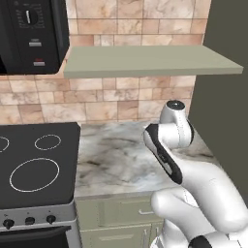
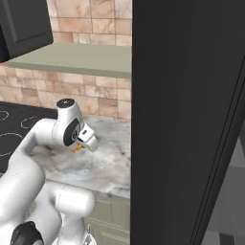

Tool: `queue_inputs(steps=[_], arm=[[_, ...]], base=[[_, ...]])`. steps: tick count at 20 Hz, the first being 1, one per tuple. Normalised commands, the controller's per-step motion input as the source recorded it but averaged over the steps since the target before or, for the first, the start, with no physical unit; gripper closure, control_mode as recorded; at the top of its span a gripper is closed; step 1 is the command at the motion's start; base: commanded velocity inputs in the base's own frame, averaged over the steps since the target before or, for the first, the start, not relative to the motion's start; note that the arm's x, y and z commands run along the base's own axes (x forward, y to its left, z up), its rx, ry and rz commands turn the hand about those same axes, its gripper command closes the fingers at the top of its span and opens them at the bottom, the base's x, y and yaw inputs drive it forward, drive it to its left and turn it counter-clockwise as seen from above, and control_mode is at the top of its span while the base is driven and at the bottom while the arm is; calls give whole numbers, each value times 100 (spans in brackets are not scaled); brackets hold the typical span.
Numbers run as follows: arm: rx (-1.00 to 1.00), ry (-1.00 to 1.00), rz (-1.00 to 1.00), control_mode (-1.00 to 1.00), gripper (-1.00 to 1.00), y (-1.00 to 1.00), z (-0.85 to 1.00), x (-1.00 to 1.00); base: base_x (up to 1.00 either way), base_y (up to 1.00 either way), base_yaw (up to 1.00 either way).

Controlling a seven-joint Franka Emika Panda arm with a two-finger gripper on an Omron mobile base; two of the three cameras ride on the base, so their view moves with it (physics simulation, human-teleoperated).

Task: Open the fridge, remove the pear, lemon, and shrimp, and place them on any counter.

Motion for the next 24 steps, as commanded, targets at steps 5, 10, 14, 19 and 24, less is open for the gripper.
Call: queue_inputs(steps=[5,10,14,19,24], arm=[[0,4,0,-100,100,4,-72,79],[0,1,0,-100,100,0,-60,58],[0,0,0,-100,100,0,-17,11],[0,0,0,-100,100,0,0,0],[0,0,0,-100,-100,0,0,0]], base=[[0,0,0],[0,0,0],[0,0,0],[0,0,0],[0,0,0]])
